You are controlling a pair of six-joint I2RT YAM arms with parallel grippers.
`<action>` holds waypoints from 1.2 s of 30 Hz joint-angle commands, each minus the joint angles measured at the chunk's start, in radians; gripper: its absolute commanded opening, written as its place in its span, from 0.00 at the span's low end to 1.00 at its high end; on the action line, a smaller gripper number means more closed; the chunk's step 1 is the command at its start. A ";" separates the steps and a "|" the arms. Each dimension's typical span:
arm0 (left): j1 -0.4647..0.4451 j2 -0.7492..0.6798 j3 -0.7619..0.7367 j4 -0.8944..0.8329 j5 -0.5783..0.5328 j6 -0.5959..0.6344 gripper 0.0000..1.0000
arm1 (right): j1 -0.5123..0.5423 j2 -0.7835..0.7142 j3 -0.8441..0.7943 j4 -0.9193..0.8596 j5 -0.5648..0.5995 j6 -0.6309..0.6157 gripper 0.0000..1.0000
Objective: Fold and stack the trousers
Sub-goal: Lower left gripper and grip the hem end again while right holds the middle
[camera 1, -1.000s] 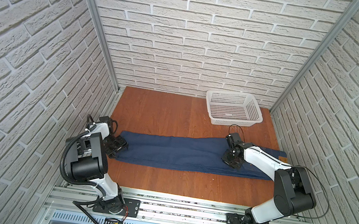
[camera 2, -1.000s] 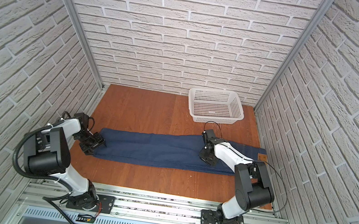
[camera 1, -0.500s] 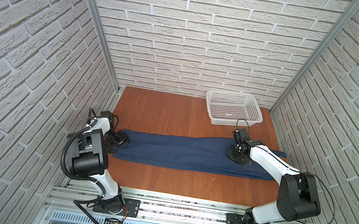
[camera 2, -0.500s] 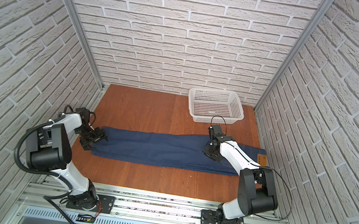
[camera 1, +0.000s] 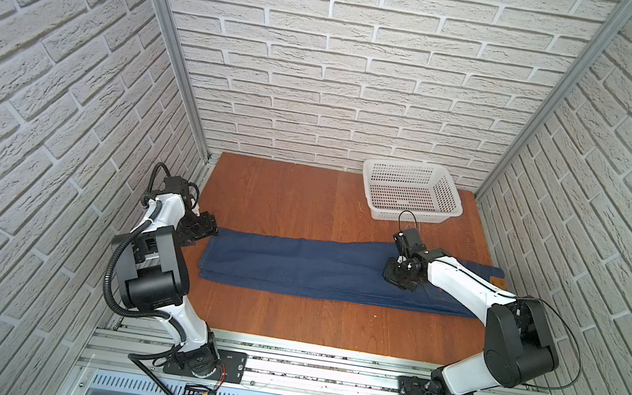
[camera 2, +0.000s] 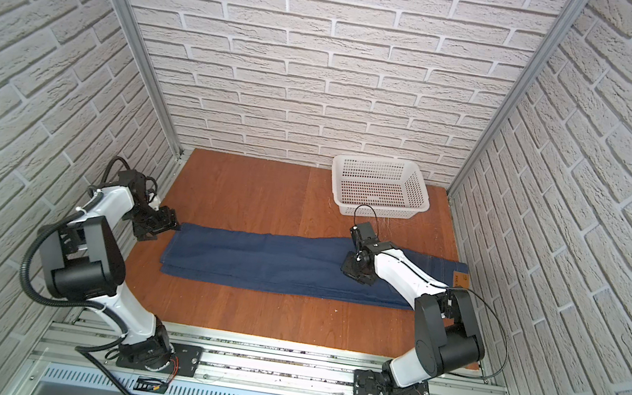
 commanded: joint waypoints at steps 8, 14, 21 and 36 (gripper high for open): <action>0.026 0.060 -0.080 0.126 0.062 0.089 0.68 | 0.121 0.022 -0.042 0.070 -0.019 0.017 0.23; 0.043 0.106 -0.087 0.121 0.058 0.112 0.68 | 0.170 0.048 -0.023 0.074 -0.010 0.033 0.22; 0.045 0.089 -0.112 0.141 0.079 0.125 0.66 | 0.194 0.047 -0.027 0.076 -0.004 0.046 0.22; -0.019 0.133 -0.111 0.097 0.179 0.146 0.62 | 0.199 0.043 -0.025 0.074 0.004 0.055 0.22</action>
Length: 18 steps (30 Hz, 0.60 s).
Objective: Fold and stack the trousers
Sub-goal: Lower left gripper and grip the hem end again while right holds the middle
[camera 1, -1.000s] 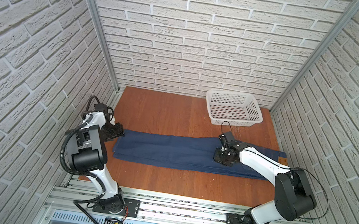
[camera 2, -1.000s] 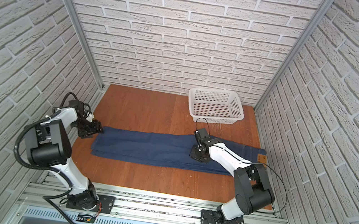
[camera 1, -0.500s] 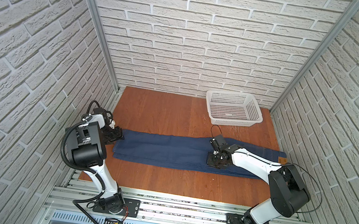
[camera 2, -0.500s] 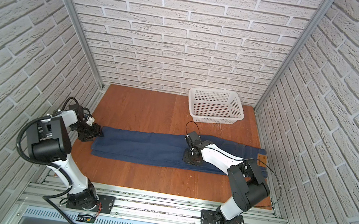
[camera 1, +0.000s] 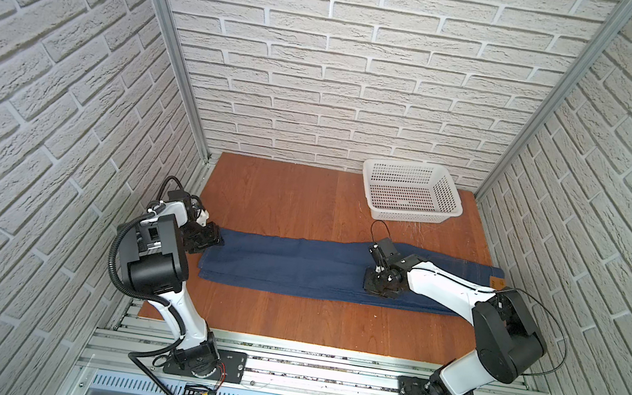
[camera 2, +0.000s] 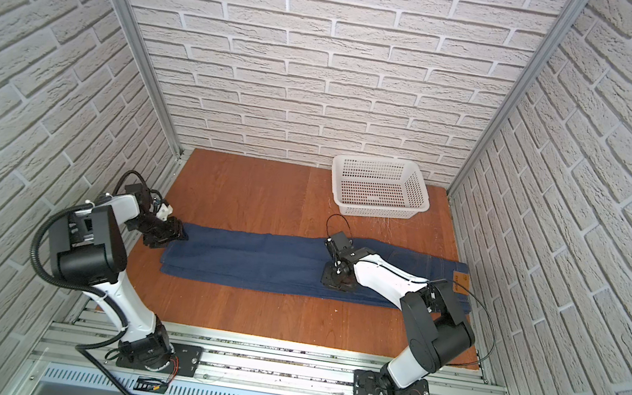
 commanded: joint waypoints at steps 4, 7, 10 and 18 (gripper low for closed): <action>-0.034 0.046 -0.018 -0.065 0.034 0.029 0.58 | 0.014 -0.012 0.004 0.014 0.010 0.018 0.22; -0.043 0.043 -0.026 -0.073 0.022 0.030 0.54 | 0.015 -0.014 -0.004 0.017 0.009 0.020 0.22; -0.046 0.031 -0.031 -0.084 -0.004 0.031 0.52 | 0.015 -0.015 -0.006 0.016 0.010 0.017 0.22; -0.054 0.025 -0.047 -0.108 -0.075 0.034 0.39 | 0.016 -0.009 -0.001 0.021 0.004 0.018 0.22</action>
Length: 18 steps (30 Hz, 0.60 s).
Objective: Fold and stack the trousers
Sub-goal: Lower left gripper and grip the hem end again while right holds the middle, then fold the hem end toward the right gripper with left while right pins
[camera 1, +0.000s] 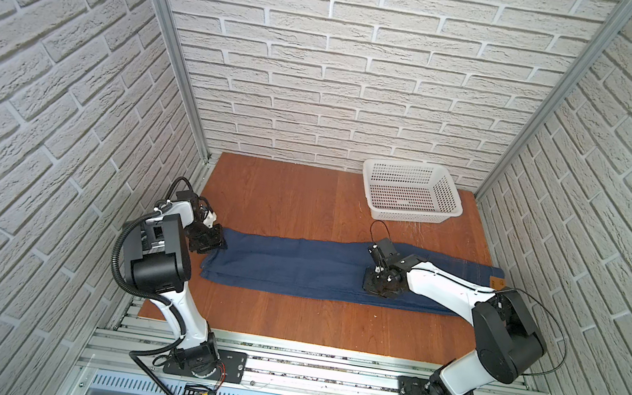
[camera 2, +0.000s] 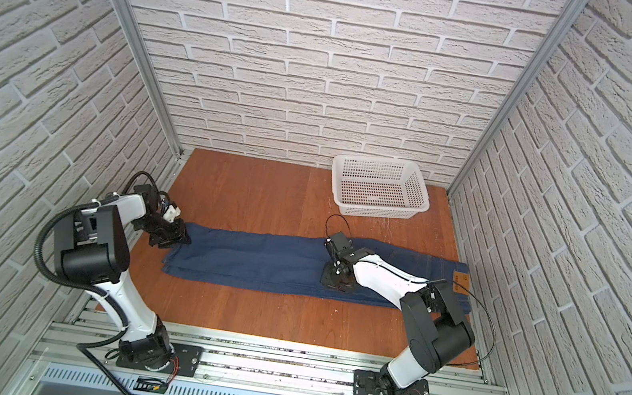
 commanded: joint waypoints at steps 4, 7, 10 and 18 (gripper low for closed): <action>-0.030 0.022 -0.050 -0.081 -0.061 0.016 0.32 | 0.011 -0.004 0.004 0.019 0.003 0.012 0.22; -0.046 0.016 -0.050 -0.080 -0.045 0.012 0.22 | 0.012 0.000 0.010 0.017 0.001 0.011 0.22; -0.054 -0.002 -0.063 -0.051 0.041 0.001 0.17 | 0.013 0.004 0.017 0.013 0.001 0.009 0.22; -0.071 -0.039 -0.076 -0.022 0.108 -0.036 0.00 | 0.016 0.012 0.027 0.013 0.001 0.010 0.22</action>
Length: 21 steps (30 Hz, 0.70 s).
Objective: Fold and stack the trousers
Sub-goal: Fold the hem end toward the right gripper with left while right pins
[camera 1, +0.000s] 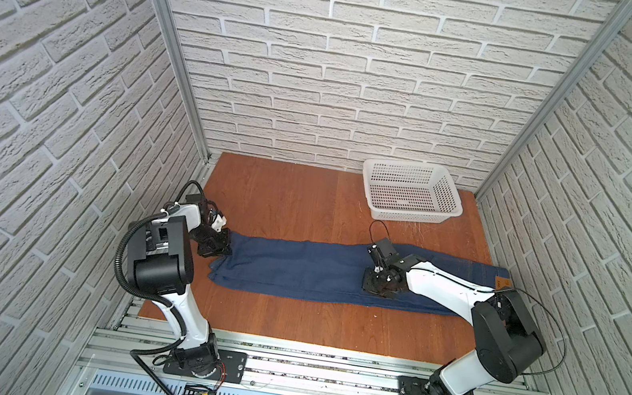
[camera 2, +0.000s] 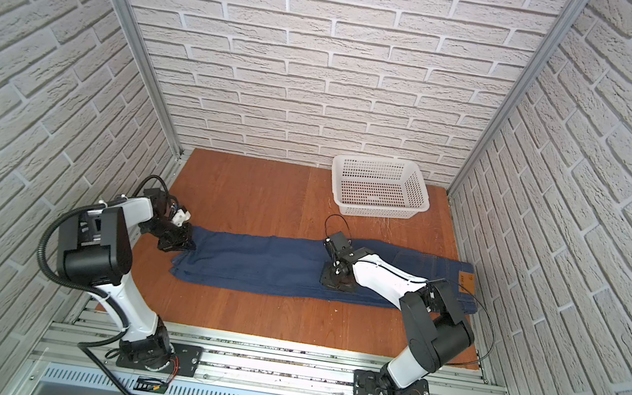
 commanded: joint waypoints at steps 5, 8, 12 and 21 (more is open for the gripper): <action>-0.009 -0.099 -0.021 -0.022 -0.040 -0.034 0.00 | 0.010 0.016 0.023 0.016 0.004 0.009 0.22; 0.005 -0.147 -0.004 -0.046 -0.143 -0.054 0.00 | 0.010 0.018 0.027 0.019 0.004 0.003 0.22; 0.047 -0.188 0.030 -0.075 -0.241 -0.075 0.00 | 0.010 0.012 0.041 0.026 -0.007 -0.010 0.24; 0.142 -0.197 0.200 -0.165 -0.472 -0.098 0.00 | 0.010 -0.004 0.095 0.005 -0.017 -0.023 0.26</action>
